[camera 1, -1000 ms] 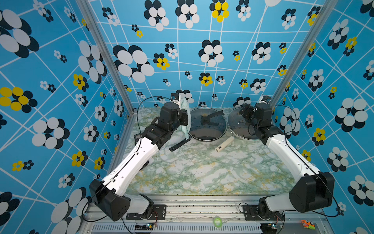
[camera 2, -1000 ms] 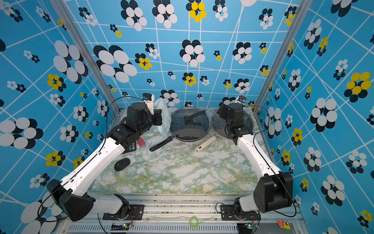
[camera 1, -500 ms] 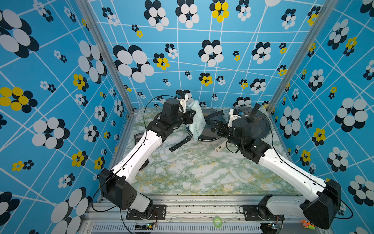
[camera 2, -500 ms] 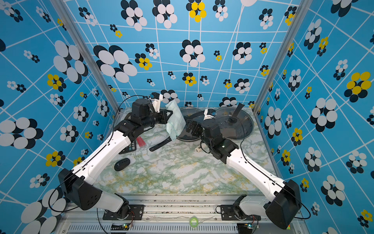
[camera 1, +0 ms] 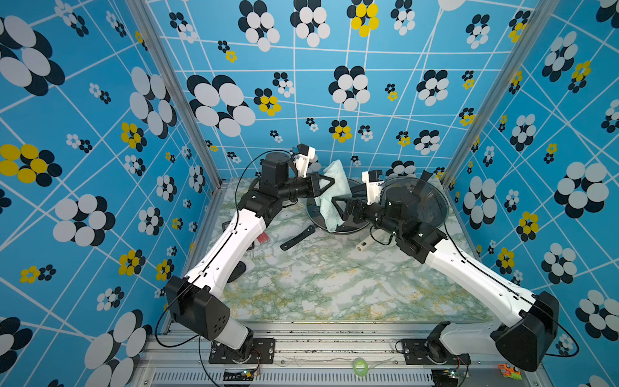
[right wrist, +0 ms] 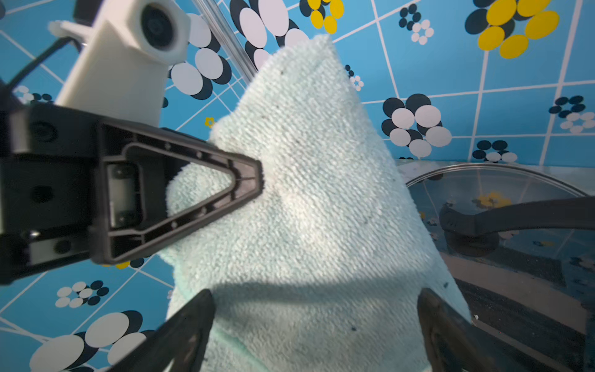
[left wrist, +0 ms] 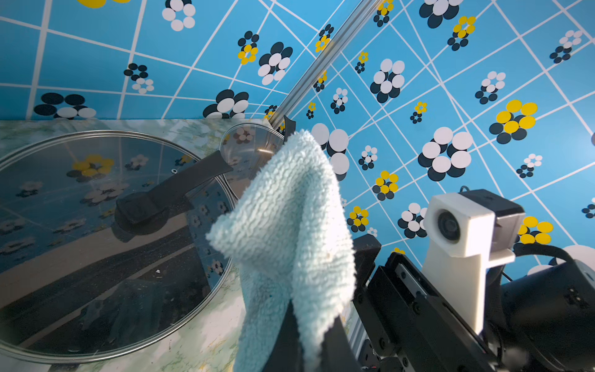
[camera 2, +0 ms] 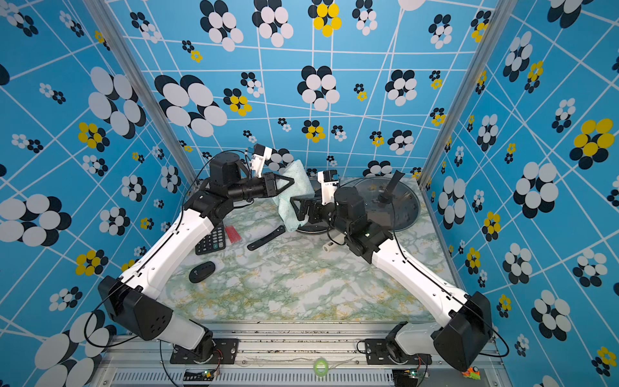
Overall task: Wipe the pot lid with a cloth
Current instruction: Adjust the cleaning item.
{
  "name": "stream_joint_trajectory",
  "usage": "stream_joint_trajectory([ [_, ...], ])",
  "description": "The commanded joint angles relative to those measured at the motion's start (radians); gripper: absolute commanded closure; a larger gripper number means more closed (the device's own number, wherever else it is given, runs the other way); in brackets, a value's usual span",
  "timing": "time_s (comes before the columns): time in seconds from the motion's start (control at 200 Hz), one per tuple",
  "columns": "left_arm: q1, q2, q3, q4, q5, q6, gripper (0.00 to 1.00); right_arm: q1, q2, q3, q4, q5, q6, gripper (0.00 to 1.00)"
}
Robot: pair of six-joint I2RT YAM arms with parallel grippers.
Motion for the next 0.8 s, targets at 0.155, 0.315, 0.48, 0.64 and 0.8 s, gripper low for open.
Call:
stream_joint_trajectory([
  [0.155,0.004,0.044,0.042,0.070,0.106,-0.058,1.00,0.008,0.043,0.067,-0.047,-0.103,-0.135,0.01],
  [0.315,0.005,0.043,0.043,0.091,0.131,-0.079,1.00,0.008,0.084,0.091,-0.067,-0.107,-0.176,0.04],
  [0.48,0.006,0.041,0.044,0.098,0.156,-0.096,1.00,0.009,0.091,0.079,-0.067,-0.065,-0.229,0.08],
  [0.64,0.007,0.045,0.038,0.084,0.169,-0.111,1.00,0.008,0.093,0.068,0.044,-0.014,-0.208,0.20],
  [0.8,0.008,0.039,0.015,0.084,0.155,-0.129,1.00,0.008,0.099,0.053,0.168,0.020,-0.191,0.27],
])
